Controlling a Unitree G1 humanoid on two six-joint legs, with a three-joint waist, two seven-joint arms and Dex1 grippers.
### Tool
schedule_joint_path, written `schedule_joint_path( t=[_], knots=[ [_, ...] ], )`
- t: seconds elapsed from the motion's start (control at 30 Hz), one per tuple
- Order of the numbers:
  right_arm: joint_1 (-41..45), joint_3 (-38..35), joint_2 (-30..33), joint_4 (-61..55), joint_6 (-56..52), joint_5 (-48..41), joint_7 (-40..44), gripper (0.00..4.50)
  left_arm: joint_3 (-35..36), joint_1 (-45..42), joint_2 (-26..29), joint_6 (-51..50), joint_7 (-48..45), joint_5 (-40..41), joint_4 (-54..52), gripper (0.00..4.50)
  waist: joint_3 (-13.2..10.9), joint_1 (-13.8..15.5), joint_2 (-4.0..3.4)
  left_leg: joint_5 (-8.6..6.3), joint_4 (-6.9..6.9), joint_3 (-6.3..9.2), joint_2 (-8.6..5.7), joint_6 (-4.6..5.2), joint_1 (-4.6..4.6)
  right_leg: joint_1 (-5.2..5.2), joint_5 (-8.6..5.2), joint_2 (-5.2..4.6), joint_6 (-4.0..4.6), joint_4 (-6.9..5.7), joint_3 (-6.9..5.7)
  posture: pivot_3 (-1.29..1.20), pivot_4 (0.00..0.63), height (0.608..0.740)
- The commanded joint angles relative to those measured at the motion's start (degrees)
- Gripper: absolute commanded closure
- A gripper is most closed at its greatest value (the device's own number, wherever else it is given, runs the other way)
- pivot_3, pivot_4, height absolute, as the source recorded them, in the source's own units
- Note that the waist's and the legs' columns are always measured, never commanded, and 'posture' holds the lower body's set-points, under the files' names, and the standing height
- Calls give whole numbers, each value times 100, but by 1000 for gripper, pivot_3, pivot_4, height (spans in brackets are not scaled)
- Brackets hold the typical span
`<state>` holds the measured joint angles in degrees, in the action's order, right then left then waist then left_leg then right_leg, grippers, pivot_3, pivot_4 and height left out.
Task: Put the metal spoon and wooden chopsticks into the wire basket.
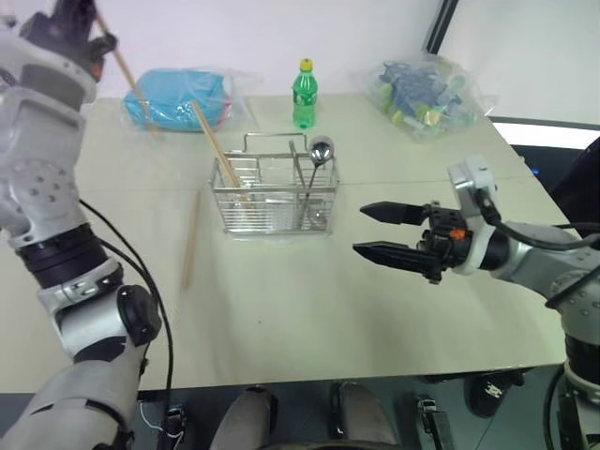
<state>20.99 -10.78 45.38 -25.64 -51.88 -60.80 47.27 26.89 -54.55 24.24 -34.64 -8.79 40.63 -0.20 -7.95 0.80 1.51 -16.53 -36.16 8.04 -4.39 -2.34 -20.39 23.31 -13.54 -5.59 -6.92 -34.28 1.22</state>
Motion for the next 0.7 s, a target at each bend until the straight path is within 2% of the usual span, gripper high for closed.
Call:
schedule_joint_path(
  t=[0.03,0.4,0.47,0.5,0.7],
  knots=[
    [77,-155,15,-84,143,15,-20,99,-311,61,-281,316,-37,-156,-21,4471,0,-4,0,1,0,-2,0,-2,1,0,0,0,0,0,1,0,150,736],
    [-1,-284,-50,-232,136,-107,-370,99,-1114,359,-993,1568,-219,-1168,594,4471,0,13,0,4,-1,-8,-1,-7,-5,-1,0,2,0,6,1,0,150,736],
    [-13,-310,-61,-253,126,-136,-442,99,-1107,375,-1156,1596,-233,-1084,651,3658,0,8,0,4,-1,-8,-1,-7,-4,-1,0,2,0,6,1,0,150,736],
    [-23,-327,-63,-260,123,-147,-469,99,-1096,380,-1234,1590,-242,-1040,667,3391,0,8,0,4,-1,-7,0,-7,-4,-1,0,2,0,6,1,0,150,736],
    [-58,-364,-60,-257,126,-178,-564,99,-1036,443,-1390,1382,-244,-873,508,247,0,-2,0,3,0,-7,1,-5,-3,0,0,3,0,5,0,0,150,736]
  ],
)
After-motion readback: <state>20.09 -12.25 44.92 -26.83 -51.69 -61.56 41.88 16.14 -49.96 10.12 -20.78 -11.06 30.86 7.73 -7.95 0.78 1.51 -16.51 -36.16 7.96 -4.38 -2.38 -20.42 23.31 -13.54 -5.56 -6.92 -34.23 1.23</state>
